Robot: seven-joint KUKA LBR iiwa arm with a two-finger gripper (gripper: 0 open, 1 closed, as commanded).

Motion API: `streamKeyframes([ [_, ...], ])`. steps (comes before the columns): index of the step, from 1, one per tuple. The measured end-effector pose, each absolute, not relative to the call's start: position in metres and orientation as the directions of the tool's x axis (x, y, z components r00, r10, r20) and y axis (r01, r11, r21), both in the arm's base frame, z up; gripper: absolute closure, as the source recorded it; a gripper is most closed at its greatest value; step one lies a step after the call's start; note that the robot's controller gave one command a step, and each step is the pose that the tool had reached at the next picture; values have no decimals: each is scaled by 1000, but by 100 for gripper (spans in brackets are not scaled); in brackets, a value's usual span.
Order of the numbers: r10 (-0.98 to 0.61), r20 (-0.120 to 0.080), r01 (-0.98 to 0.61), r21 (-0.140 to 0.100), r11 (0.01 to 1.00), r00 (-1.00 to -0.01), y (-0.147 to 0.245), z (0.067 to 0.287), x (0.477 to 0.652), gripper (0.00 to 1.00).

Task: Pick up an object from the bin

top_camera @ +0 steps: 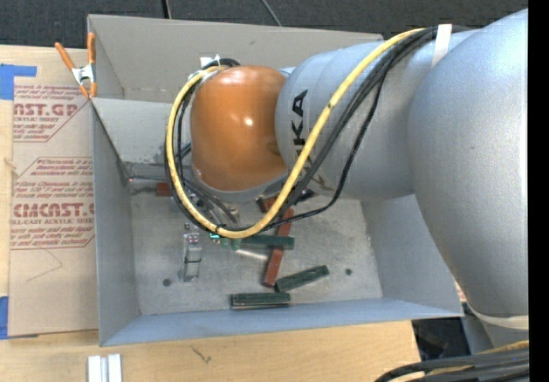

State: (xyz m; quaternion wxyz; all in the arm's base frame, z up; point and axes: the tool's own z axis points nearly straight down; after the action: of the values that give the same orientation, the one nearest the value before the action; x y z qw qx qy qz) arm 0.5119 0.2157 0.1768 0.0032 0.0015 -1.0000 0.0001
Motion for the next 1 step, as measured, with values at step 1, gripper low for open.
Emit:
streamKeyframes([
  [1, -1, 0, -1, 1, 1000, -1000, 215, 180, 514, 0],
])
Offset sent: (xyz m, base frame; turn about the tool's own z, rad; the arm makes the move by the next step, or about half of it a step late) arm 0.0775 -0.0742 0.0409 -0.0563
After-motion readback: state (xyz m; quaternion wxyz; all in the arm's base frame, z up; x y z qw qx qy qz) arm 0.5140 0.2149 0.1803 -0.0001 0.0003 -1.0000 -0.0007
